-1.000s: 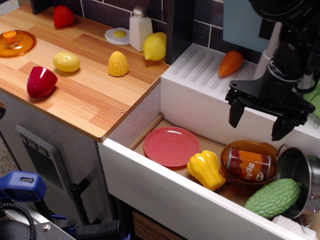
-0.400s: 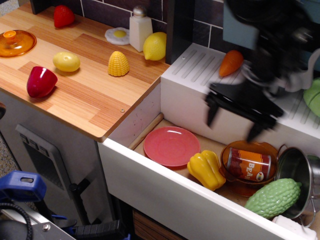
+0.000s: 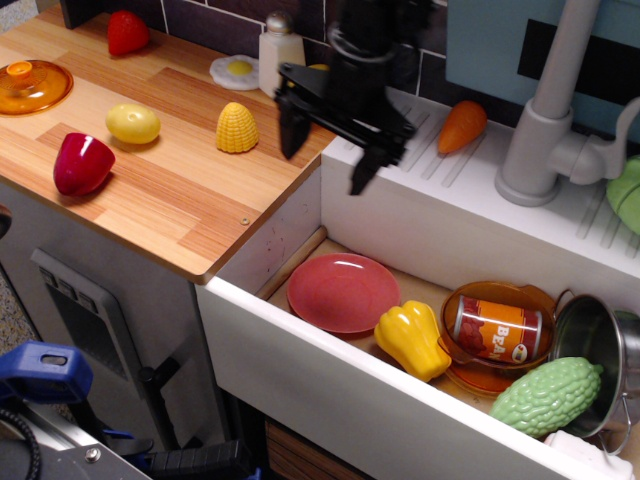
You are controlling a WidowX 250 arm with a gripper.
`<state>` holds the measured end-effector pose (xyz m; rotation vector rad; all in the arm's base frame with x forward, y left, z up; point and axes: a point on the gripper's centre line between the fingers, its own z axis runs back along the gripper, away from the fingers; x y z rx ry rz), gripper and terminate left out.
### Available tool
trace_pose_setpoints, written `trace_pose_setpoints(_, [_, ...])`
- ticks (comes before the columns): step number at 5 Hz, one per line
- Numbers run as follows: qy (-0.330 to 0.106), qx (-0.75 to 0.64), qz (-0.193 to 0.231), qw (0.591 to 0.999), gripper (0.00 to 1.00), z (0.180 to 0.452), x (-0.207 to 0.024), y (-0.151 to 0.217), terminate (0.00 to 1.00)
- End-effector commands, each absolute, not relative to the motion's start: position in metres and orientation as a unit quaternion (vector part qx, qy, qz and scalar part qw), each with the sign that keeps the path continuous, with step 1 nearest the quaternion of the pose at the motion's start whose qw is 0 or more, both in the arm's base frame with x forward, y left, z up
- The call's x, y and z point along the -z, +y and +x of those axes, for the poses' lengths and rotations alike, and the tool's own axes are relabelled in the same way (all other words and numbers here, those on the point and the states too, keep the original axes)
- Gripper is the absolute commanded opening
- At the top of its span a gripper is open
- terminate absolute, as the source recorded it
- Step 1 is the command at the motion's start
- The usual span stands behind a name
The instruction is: Put corn on plate
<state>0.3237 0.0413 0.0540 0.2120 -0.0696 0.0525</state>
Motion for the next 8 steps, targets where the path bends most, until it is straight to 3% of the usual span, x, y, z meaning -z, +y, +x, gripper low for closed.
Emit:
trace_pose_setpoints(1, [-0.097,-0.004,0.116,0.989,1.00,0.337,-0.087,0.079,0.00])
trace_pose_setpoints(4, [-0.133,0.048,0.133,0.981,1.00,0.356,-0.083,0.132,0.00])
trace_pose_setpoints(8, [-0.146,0.069,0.082,0.983,1.00,0.371,-0.043,0.165,0.00])
